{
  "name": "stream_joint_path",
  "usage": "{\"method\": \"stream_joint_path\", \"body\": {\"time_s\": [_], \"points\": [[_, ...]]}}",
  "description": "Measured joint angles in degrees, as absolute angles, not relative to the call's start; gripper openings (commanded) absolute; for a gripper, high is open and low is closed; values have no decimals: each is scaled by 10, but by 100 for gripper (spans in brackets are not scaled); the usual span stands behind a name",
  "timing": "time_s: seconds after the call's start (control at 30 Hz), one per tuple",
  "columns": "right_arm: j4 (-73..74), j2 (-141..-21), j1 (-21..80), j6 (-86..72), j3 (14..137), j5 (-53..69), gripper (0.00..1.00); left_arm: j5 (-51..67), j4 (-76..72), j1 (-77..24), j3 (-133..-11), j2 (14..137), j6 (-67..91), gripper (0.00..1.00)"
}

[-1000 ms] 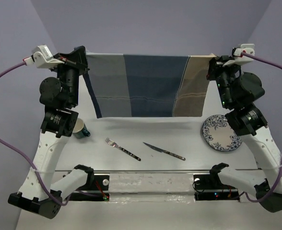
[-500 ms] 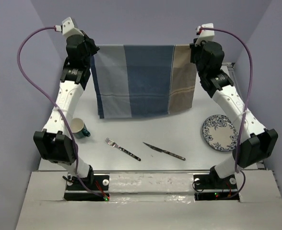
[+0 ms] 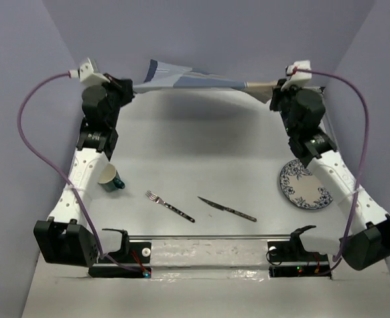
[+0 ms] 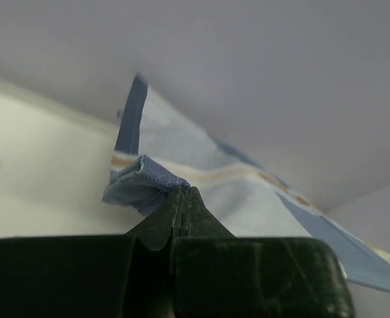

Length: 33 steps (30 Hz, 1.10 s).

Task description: Set the dinner table for one person

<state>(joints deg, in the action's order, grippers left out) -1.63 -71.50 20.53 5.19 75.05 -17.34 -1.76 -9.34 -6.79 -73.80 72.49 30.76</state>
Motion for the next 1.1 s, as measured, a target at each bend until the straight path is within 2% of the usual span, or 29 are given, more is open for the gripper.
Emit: {"method": "stream_joint_path", "body": {"time_s": [0.1,0.2,0.33,0.4,0.47,0.5,0.53,0.57,0.6,0.77,0.97,1.1], "points": [[-51,-705,204,-2,597,-172,0,-17,-150,-66,-553,699,344,0],[-51,-754,203,-72,463,-159,0,-15,-166,-65,-420,712,372,0],[-27,-799,203,-135,396,-143,1,-2,-184,-67,-309,735,409,1],[-23,-790,203,-163,375,-140,12,0,-206,-72,-275,729,421,12],[-17,-773,203,-189,363,-141,21,0,-221,-76,-258,711,426,27],[-14,-755,203,-200,361,-142,32,-1,-230,-76,-247,692,430,49],[-7,-747,203,-212,361,-143,39,-3,-237,-76,-241,676,431,58],[0,-736,202,-226,360,-145,61,-4,-246,-76,-233,656,431,65],[3,-726,201,-236,355,-145,69,-4,-252,-76,-226,637,436,73],[44,-679,198,-266,335,-130,74,-4,-253,-75,-205,540,436,72],[76,-553,198,-268,337,-83,77,-11,-239,-79,-207,462,421,68],[87,-576,198,-259,369,-81,77,-34,-224,-109,-218,477,412,68]]}}
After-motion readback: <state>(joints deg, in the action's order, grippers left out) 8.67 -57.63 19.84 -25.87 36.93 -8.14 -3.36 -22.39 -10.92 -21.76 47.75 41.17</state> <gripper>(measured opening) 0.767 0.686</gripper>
